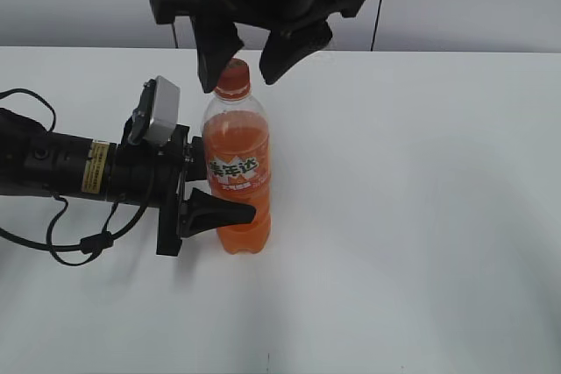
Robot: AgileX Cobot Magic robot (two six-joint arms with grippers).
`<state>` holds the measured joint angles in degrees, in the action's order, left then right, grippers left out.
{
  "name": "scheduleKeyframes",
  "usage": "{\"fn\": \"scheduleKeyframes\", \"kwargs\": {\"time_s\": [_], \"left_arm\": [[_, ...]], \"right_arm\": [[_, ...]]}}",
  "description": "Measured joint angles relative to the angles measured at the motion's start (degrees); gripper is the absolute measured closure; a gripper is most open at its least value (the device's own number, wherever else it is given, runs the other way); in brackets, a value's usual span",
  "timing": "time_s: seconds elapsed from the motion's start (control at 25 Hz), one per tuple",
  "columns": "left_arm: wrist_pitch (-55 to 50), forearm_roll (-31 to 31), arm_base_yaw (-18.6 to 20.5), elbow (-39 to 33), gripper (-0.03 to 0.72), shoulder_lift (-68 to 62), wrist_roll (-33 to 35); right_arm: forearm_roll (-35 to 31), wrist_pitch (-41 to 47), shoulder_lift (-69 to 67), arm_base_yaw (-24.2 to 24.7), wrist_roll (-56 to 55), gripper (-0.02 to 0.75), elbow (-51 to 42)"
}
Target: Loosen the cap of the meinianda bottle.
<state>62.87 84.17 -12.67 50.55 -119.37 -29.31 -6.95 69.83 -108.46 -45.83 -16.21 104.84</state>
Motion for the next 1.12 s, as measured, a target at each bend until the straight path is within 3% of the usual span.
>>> {"fn": "scheduleKeyframes", "kwargs": {"time_s": [0.52, 0.88, 1.12], "left_arm": [[0.00, 0.04, 0.00, 0.00, 0.279, 0.00, 0.00], [0.00, 0.04, 0.00, 0.00, 0.279, 0.00, 0.00], [0.00, 0.04, 0.00, 0.00, 0.279, 0.00, 0.00]], "right_arm": [[0.14, -1.46, -0.31, 0.00, 0.68, 0.280, 0.33], [0.44, -1.73, -0.88, 0.00, 1.01, 0.452, 0.33], [0.55, -1.46, -0.88, 0.00, 8.05, 0.461, 0.33]]}}
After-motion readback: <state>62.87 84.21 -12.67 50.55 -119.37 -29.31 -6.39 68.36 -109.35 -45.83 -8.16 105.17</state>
